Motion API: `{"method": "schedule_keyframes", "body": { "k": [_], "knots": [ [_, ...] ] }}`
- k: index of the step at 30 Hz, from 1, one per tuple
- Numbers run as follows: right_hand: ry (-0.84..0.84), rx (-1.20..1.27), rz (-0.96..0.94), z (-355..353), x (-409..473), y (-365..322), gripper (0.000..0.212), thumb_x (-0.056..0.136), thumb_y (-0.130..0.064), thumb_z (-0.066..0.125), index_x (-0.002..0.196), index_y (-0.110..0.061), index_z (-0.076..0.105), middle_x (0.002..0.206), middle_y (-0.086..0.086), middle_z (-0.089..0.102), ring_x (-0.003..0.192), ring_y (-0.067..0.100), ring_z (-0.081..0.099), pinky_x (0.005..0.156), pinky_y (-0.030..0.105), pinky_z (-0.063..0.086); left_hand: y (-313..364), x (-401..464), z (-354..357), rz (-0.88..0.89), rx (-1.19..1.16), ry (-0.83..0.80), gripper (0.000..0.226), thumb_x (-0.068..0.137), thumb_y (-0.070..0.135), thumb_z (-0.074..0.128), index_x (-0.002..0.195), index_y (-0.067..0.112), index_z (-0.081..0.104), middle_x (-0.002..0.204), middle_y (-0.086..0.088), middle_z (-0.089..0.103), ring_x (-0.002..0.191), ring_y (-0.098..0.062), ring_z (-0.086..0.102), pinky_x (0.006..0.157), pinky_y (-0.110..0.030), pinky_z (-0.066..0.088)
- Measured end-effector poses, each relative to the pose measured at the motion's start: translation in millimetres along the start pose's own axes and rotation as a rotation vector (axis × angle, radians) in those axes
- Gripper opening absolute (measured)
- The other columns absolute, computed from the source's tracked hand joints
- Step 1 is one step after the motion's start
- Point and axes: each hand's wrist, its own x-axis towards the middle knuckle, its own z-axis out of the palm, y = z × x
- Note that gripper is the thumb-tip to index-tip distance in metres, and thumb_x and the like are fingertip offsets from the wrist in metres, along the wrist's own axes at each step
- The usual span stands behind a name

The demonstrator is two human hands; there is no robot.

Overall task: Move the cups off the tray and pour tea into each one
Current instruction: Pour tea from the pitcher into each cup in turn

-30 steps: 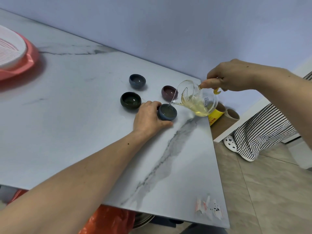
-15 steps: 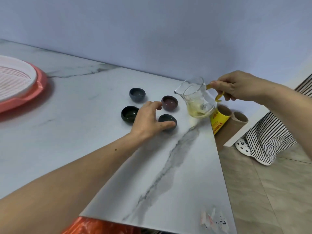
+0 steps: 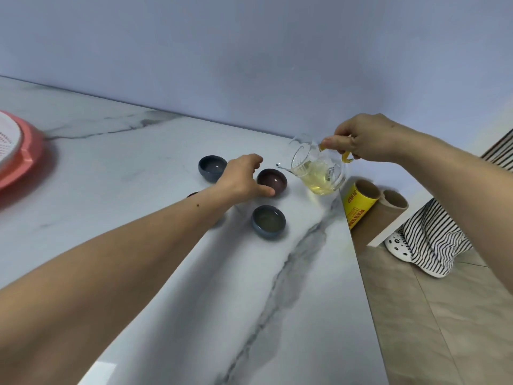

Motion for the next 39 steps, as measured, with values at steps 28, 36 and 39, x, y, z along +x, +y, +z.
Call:
{"method": "schedule_keyframes", "body": {
  "k": [28,36,39],
  "knots": [
    [-0.128,-0.439,-0.13,-10,38,-25,0.049,0.087,-0.055,0.053,0.088,-0.009,0.069,0.075,0.004,0.065,0.073,0.022,0.053,0.066,0.033,0.042,-7,5,21,-0.097,-0.103,0.083,0.065,0.059,0.027,0.087,0.118,0.018,0.062,0.116,0.0,0.066,0.111,-0.018,0.06,0.095,-0.038,0.05],
    [-0.152,-0.489,-0.138,-14,43,-34,0.049,0.086,-0.058,0.053,0.084,-0.011,0.067,0.071,0.002,0.06,0.079,0.027,0.055,0.069,0.037,0.047,-10,7,22,-0.099,-0.105,0.083,0.064,0.057,0.028,0.088,0.116,0.019,0.063,0.114,0.0,0.068,0.111,-0.019,0.06,0.095,-0.04,0.051],
    [-0.163,-0.506,-0.151,-15,43,-37,0.049,0.085,-0.058,0.053,0.085,-0.012,0.067,0.071,0.001,0.06,0.08,0.027,0.057,0.072,0.038,0.049,-11,8,22,-0.098,-0.108,0.082,0.065,0.057,0.028,0.088,0.116,0.019,0.062,0.114,0.0,0.068,0.111,-0.019,0.06,0.094,-0.039,0.051]
  ]
}}
